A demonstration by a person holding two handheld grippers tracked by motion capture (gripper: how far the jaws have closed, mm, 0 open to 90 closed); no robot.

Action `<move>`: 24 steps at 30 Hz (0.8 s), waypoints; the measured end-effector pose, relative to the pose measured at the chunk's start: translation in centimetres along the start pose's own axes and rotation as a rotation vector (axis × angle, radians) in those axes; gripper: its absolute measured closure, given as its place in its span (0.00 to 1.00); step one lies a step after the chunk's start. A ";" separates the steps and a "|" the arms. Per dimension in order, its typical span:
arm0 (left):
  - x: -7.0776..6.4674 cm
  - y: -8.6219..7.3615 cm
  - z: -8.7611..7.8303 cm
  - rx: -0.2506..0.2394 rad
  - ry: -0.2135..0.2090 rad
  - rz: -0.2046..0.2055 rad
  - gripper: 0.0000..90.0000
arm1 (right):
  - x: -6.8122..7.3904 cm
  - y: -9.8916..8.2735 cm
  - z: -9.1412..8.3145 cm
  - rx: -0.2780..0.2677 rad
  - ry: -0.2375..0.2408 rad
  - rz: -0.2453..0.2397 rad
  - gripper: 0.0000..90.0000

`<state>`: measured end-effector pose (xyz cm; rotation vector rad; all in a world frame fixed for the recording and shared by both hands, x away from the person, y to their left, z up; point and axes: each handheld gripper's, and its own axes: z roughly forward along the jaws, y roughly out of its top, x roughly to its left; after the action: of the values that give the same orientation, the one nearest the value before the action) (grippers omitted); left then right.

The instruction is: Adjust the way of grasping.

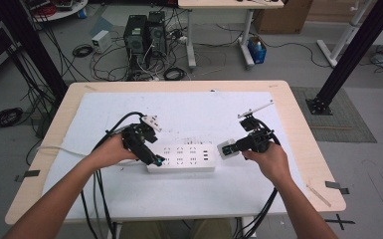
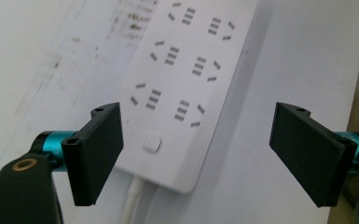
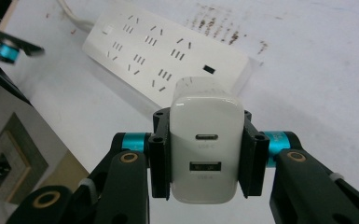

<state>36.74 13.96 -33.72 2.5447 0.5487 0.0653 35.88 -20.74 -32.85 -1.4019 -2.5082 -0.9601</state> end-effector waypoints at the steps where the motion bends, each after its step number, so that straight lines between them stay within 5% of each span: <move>1: 0.3 -0.3 -0.4 0.018 0.006 0.001 0.20 | -0.1 0.0 -0.3 -0.001 -0.013 -0.005 0.69; 13: 2.7 -2.3 -3.4 0.129 0.024 -0.027 0.20 | -1.2 0.4 -3.1 0.092 -0.195 -0.128 0.69; 18: 3.1 -2.7 -4.1 0.188 0.084 0.008 0.20 | -1.6 0.6 -3.8 0.112 -0.235 -0.143 0.69; 24: 4.0 -3.4 -4.7 0.207 0.142 -0.041 0.20 | -1.8 0.8 -4.2 0.145 -0.256 -0.174 0.69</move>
<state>38.37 20.49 -31.67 2.7426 0.6949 0.1838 36.70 -24.19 -29.83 -1.3582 -2.8599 -0.6409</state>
